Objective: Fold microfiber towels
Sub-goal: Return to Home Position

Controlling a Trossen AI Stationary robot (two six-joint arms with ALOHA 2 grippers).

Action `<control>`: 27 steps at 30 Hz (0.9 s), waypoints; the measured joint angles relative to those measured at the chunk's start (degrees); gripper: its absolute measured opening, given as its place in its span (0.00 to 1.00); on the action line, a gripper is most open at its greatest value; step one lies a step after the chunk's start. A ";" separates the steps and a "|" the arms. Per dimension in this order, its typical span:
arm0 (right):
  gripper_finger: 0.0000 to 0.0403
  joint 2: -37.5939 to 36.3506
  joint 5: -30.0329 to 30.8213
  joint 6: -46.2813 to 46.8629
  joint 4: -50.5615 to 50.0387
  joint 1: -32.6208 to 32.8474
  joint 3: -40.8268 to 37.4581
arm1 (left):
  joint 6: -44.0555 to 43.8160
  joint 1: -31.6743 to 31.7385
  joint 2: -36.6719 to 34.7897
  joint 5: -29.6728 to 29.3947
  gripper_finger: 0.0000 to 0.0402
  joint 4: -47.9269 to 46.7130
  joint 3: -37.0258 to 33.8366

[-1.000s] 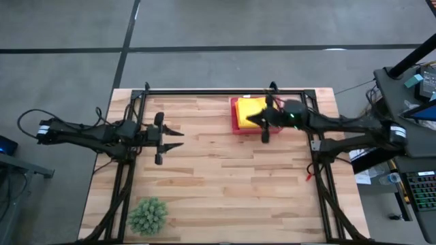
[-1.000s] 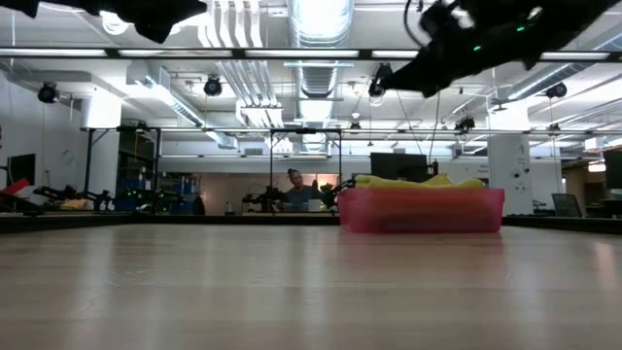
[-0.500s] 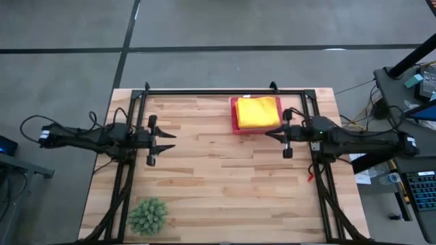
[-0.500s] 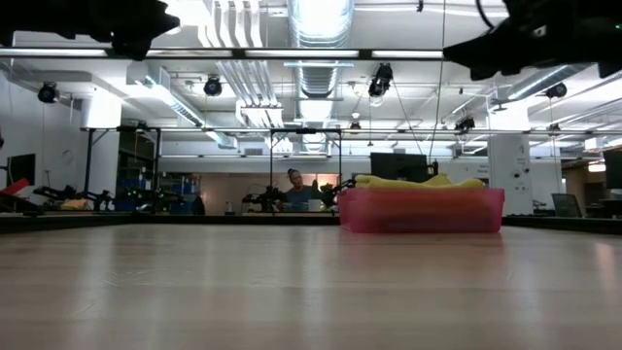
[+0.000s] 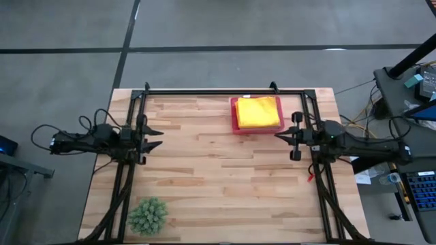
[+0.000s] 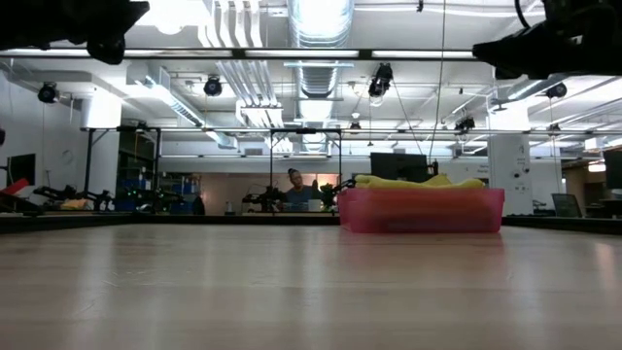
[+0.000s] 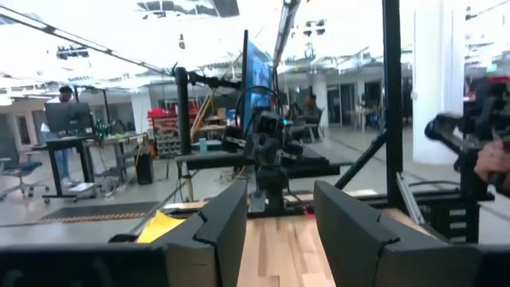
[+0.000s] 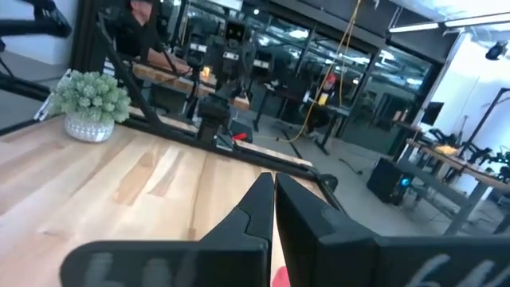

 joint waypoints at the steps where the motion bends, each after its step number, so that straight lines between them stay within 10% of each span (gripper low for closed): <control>1: 0.02 -0.92 -0.09 0.28 -0.61 0.00 -0.19 | -0.26 0.00 -0.94 0.02 0.33 0.22 -0.63; 11: 0.02 -10.66 -4.90 1.40 -1.27 0.00 -3.69 | -0.42 0.02 -4.49 1.16 0.33 17.72 -12.02; 27: 0.02 -11.75 -14.93 15.83 3.54 0.00 -9.00 | -0.35 0.00 1.60 1.11 0.33 19.74 -12.27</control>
